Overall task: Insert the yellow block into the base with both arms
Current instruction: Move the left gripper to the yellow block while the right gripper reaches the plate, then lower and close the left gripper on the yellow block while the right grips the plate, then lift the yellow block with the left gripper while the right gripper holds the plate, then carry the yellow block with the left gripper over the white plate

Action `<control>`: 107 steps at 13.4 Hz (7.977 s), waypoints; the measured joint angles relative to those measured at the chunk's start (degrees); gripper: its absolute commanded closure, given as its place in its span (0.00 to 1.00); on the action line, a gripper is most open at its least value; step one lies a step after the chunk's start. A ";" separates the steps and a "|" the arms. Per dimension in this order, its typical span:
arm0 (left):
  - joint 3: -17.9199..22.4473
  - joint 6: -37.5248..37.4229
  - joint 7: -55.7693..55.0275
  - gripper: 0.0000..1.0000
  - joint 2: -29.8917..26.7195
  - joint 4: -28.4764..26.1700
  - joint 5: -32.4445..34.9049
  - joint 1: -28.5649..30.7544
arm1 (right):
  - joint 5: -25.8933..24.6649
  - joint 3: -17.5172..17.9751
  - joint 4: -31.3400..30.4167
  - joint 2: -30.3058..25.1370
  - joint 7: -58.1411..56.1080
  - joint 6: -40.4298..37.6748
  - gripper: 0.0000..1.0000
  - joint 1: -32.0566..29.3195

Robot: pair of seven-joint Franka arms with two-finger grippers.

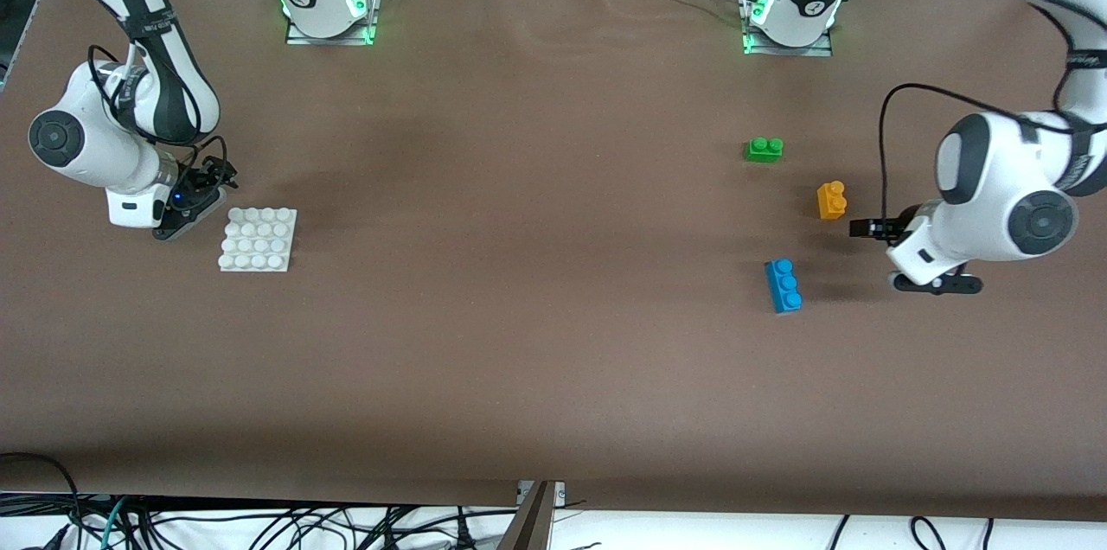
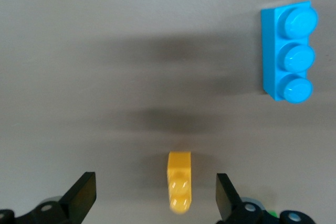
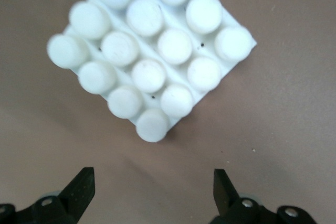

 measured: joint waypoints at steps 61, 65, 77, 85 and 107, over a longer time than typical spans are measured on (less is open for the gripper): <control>-3.03 2.51 -11.43 1.00 -4.09 -7.87 5.97 -3.70 | 4.34 2.47 -0.68 5.20 -3.24 10.11 0.51 0.10; -3.05 2.46 -11.63 1.00 -3.06 -7.86 5.97 -3.72 | 4.55 2.42 -0.61 4.69 -3.25 10.14 0.65 0.06; -2.76 3.79 -28.27 1.00 4.14 -6.68 11.13 -12.56 | 5.28 2.49 -0.60 4.65 -3.25 10.20 0.96 0.06; -2.58 3.65 -22.63 1.00 0.63 -6.26 9.50 -9.72 | 7.43 4.00 0.03 1.23 -3.24 8.89 0.99 0.26; -2.96 -3.81 -14.81 1.00 -13.27 -4.24 -6.08 -6.85 | 8.45 27.85 8.15 2.61 39.33 5.55 1.00 12.55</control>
